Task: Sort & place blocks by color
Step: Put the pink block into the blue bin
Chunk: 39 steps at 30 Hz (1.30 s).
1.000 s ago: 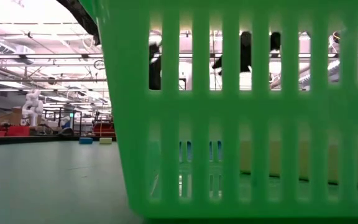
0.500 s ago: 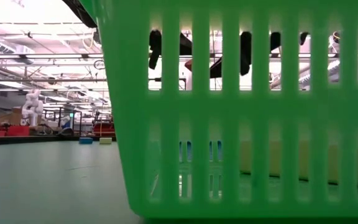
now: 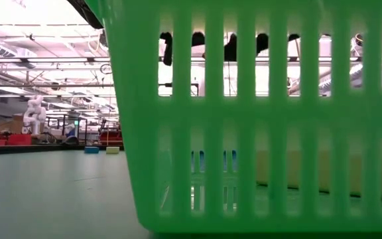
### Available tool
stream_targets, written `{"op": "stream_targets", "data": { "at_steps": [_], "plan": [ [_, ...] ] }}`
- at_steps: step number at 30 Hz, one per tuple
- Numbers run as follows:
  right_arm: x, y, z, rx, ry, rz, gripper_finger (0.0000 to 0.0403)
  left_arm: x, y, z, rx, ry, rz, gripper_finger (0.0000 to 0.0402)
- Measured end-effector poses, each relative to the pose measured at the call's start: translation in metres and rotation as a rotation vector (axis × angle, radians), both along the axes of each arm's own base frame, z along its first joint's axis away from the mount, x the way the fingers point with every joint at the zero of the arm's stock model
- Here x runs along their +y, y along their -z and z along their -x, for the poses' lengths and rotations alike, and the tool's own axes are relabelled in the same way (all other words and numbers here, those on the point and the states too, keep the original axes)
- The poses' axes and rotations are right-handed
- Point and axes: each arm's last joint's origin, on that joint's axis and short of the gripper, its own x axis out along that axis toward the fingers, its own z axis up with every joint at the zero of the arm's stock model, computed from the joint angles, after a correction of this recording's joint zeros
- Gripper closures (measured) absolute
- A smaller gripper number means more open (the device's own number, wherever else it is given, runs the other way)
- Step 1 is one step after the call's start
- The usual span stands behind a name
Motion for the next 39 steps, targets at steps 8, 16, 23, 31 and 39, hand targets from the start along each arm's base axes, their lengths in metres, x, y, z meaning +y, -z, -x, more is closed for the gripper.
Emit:
{"op": "stream_targets", "data": {
  "at_steps": [8, 16, 23, 31, 39],
  "plan": [
    [0.008, -0.01, -0.003, -0.078, -0.101, 0.055, 0.0125, 0.0, -0.003, 0.0, -0.034, 0.0, 0.002, 0.0364],
    [0.008, -0.011, -0.003, -0.105, -0.122, 0.031, 0.0173, -0.002, -0.006, -0.001, -0.062, 0.042, 0.013, 0.0364],
    [0.008, -0.011, -0.003, -0.102, -0.118, 0.033, 0.0254, -0.006, -0.006, -0.002, -0.063, 0.05, 0.022, 0.0364],
    [0.008, -0.01, -0.003, -0.109, -0.12, 0.012, 0.0282, -0.006, -0.006, -0.002, -0.061, 0.055, 0.016, 0.0327],
    [-0.003, -0.009, 0.0, -0.1, -0.017, 0.0, 0.0283, 0.0, -0.006, 0.0, -0.058, 0.025, -0.004, 0.0268]
  ]
}}
